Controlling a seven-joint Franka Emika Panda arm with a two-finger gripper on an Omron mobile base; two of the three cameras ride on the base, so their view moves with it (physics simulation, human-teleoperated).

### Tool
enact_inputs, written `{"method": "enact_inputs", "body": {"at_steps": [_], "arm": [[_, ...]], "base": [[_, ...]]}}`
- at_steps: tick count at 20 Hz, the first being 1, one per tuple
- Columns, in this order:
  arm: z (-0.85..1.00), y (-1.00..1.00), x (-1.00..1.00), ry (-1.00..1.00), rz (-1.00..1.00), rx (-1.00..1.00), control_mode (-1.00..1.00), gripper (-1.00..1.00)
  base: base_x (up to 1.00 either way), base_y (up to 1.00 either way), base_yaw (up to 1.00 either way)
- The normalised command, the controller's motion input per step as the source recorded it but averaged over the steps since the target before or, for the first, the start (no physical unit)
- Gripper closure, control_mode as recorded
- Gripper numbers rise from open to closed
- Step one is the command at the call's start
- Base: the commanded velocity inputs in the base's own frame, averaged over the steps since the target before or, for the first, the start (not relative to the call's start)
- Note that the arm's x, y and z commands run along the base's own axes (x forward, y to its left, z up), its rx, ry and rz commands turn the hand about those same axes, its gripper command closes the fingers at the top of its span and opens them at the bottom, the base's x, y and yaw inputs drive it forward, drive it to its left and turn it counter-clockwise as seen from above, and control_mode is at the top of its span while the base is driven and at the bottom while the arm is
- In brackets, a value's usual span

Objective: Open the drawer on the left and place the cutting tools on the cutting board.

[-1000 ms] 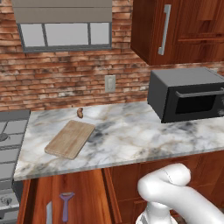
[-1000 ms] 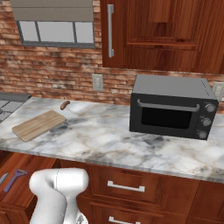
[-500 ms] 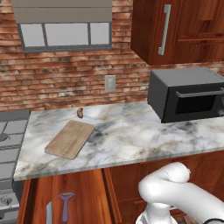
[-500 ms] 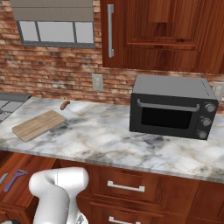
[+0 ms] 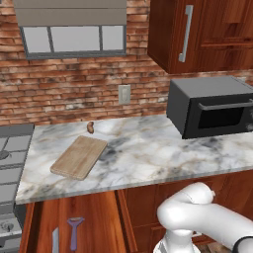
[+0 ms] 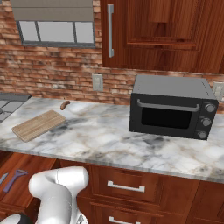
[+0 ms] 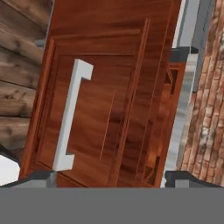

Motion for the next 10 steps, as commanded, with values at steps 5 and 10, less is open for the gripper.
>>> {"method": "enact_inputs", "body": {"at_steps": [5,10], "arm": [[0.09,-0.07,0.27,0.03,0.0,0.04,-1.0,-1.0],[0.4,-0.03,0.35,0.13,-0.06,0.02,-1.0,-1.0]], "base": [[0.0,0.0,0.0],[0.0,0.0,0.0]]}}
